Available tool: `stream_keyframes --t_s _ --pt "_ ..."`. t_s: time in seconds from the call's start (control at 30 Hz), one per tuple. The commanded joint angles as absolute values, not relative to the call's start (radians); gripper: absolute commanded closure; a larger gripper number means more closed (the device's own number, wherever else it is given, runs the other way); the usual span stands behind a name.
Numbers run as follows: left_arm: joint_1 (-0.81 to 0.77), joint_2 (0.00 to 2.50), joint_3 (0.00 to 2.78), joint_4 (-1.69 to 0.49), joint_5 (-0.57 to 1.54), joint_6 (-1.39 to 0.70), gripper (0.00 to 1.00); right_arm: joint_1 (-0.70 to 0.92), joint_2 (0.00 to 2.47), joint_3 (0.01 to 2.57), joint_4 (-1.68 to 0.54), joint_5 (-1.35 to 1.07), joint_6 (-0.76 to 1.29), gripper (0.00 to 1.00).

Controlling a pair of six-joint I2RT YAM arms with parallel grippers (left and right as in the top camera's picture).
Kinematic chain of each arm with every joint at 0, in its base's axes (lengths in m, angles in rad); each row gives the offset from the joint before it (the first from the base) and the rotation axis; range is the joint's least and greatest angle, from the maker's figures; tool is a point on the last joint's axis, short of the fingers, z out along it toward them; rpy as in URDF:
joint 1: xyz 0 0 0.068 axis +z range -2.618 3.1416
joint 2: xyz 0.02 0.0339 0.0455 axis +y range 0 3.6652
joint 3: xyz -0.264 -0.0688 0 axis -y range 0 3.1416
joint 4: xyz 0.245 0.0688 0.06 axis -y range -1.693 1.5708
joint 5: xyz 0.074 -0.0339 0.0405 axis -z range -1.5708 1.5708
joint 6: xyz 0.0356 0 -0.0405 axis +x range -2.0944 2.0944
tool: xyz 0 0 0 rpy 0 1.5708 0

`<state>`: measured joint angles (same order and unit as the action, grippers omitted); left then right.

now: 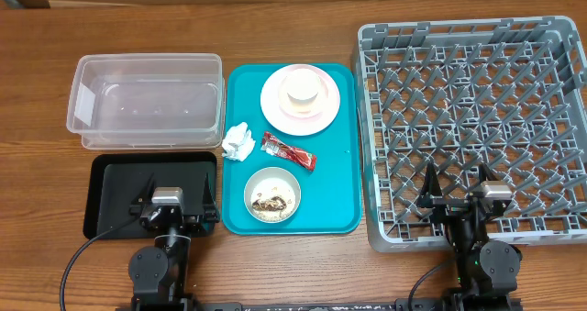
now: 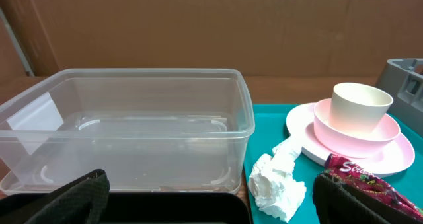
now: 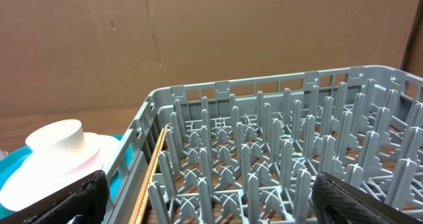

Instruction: Sort waste into correct bins and load items into the dishwasher

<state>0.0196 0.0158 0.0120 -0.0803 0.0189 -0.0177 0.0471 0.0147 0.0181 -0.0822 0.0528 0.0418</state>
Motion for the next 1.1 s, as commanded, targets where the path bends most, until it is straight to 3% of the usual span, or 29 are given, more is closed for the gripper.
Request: stream_keyframes --t_s 0.0,1.07 --pt "0.019 0.011 0.006 -0.078 0.016 0.004 0.00 0.044 0.003 0.008 -0.078 0.059 0.046 0.00" --pt "0.001 0.011 0.006 -0.077 0.016 0.004 0.00 0.044 0.003 0.008 -0.078 0.059 0.046 0.00"
